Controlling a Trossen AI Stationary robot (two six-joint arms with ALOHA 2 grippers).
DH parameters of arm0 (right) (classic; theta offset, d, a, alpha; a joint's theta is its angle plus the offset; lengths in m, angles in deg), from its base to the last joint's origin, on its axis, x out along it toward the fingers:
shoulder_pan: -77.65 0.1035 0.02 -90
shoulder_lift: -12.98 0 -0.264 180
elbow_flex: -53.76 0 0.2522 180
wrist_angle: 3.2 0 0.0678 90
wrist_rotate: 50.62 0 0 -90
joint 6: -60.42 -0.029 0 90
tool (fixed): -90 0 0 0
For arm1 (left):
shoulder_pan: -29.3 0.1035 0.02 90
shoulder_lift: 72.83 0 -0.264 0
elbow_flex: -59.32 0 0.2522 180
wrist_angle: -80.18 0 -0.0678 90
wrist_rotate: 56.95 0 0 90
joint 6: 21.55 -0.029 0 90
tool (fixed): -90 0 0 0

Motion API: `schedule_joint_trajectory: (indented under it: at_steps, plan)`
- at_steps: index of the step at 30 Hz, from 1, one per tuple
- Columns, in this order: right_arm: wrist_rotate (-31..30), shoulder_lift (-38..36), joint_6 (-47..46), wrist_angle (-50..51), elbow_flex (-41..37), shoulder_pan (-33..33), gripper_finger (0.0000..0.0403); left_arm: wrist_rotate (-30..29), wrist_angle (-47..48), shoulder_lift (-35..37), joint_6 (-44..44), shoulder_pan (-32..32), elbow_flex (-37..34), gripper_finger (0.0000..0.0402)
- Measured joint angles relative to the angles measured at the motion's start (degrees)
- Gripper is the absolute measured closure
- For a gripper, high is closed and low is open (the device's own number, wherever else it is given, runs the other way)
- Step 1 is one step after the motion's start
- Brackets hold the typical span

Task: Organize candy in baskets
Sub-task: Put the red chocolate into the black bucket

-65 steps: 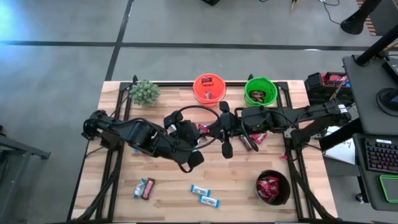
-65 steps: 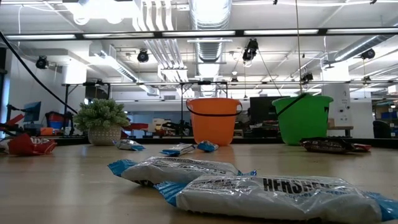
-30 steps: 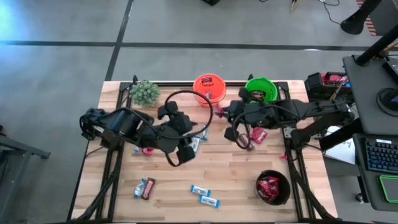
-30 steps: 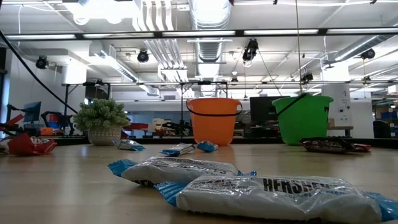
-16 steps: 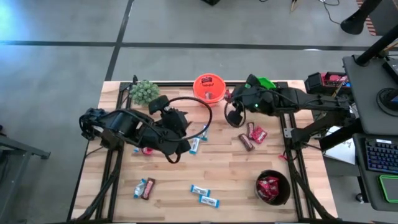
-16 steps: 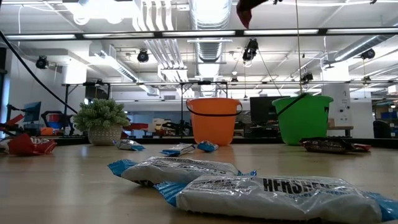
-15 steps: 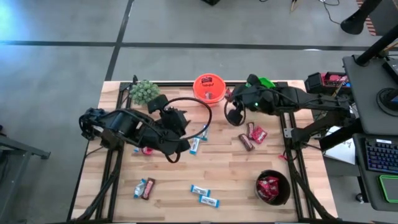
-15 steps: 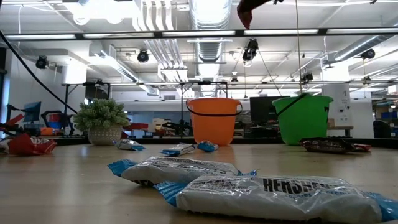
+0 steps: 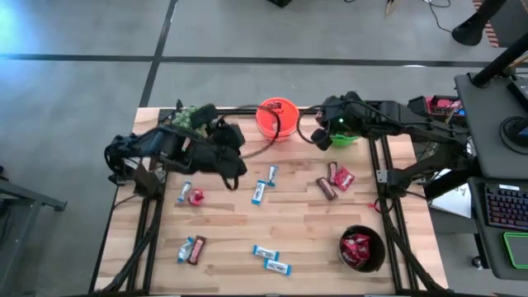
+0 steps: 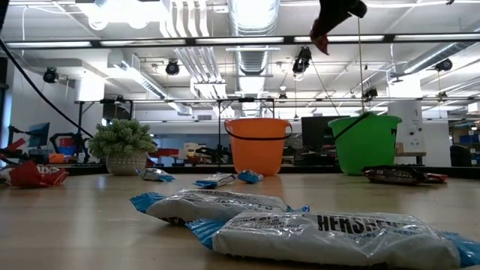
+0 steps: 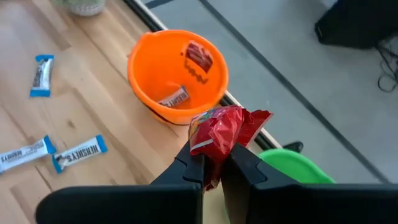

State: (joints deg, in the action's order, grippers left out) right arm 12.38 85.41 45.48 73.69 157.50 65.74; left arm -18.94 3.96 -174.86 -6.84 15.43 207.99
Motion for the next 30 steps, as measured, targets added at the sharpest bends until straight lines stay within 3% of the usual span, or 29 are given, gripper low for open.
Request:
schedule_joint_trajectory:
  at_steps: [8, 20, 30]
  plan:
    - [0.9, -2.9, -6.6, 4.3, 0.0, -1.6, 0.0383, 0.0, 0.0, 0.7, -7.7, 8.0, 0.0, 0.0271]
    - [14.1, -4.7, -18.6, 16.0, 0.0, 1.0, 0.0383, 0.0, 0.0, 0.8, -12.8, 14.4, 0.0, 0.0271]
    - [24.1, -5.2, -27.1, 19.0, 0.0, 9.3, 0.0383, 0.1, 0.0, 0.8, -15.7, 14.9, 0.0, 0.0271]
